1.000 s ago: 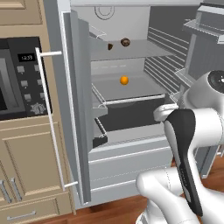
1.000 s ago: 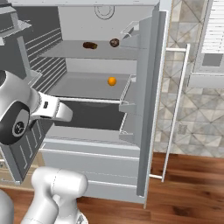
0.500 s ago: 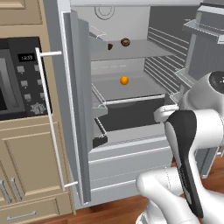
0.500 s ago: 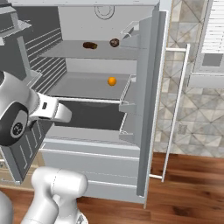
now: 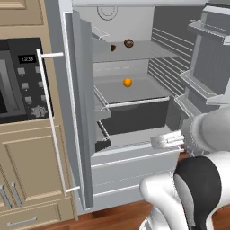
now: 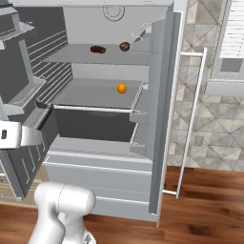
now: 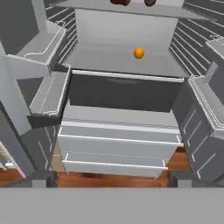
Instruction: Place the potato in the correct fridge rack based on whether it is a fruit or vegetable. Finally, close the fridge door.
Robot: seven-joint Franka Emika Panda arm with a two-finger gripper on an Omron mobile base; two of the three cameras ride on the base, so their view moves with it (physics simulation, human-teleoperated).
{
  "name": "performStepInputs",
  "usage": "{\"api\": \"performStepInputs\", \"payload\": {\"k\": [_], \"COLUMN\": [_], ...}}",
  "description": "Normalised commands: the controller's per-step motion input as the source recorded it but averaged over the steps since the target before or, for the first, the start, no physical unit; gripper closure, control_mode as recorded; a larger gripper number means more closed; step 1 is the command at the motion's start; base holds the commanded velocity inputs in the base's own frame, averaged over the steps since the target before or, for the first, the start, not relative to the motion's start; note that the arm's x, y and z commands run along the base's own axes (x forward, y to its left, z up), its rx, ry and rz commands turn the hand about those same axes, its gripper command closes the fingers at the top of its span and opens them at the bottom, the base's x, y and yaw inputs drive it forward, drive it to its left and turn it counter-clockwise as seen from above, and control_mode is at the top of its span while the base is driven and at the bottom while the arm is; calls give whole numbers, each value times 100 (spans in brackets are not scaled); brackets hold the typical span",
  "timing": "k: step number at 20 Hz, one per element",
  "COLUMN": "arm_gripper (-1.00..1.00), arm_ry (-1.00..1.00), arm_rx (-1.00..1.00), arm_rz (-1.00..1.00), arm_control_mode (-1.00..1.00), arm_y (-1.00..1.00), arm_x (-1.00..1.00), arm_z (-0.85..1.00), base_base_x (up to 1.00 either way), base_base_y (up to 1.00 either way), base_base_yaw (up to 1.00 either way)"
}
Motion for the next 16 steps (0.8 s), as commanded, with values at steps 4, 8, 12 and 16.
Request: {"api": "performStepInputs", "payload": {"k": [4, 8, 12, 16], "arm_gripper": [-100, -100, -100, -100], "arm_ry": [-31, -44, -40, -29], "arm_rx": [-13, -8, -2, 0], "arm_rz": [18, 9, 0, 0], "arm_control_mode": [-100, -100, -100, -100], "arm_y": [86, 100, 100, 100], "arm_x": [-68, -31, 8, 39], "arm_z": [23, 6, -3, -32], "base_base_x": [0, 0, 0, 0], "base_base_y": [0, 0, 0, 0], "base_base_yaw": [0, 0, 0, 0]}}
